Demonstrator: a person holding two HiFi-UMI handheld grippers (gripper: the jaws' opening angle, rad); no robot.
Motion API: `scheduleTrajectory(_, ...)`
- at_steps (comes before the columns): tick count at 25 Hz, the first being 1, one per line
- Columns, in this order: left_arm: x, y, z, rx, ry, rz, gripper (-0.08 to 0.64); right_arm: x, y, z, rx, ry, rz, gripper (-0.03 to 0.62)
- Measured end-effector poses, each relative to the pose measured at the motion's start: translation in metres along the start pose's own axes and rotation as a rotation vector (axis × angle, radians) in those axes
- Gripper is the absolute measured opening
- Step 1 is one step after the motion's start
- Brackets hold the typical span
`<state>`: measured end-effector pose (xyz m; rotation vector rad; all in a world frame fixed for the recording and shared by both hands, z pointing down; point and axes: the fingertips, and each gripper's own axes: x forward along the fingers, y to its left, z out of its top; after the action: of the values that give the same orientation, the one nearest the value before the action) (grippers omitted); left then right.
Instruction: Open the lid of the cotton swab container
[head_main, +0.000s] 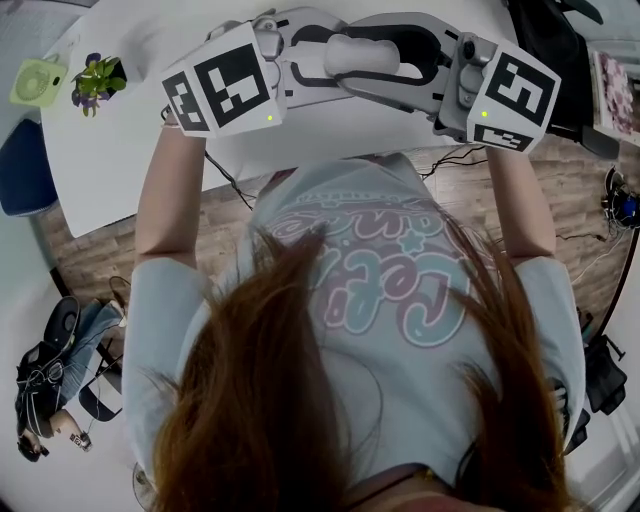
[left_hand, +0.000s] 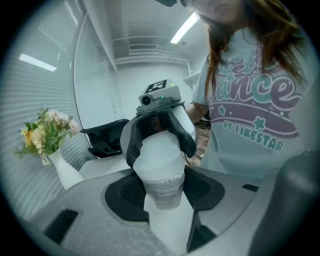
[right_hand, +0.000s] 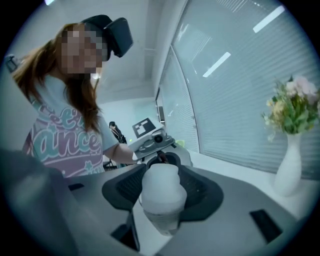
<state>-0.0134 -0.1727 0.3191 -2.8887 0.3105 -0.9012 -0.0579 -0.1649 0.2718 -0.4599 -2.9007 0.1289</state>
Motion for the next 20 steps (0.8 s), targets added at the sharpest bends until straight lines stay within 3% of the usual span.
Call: scheduleTrajectory(20, 0.0013, 0.0066, 0.0014, -0.057, -0.036, 0.014, 0.192, 0.0009, -0.0037, 0.0052, -0.157, -0.005, -0.06, 0.225)
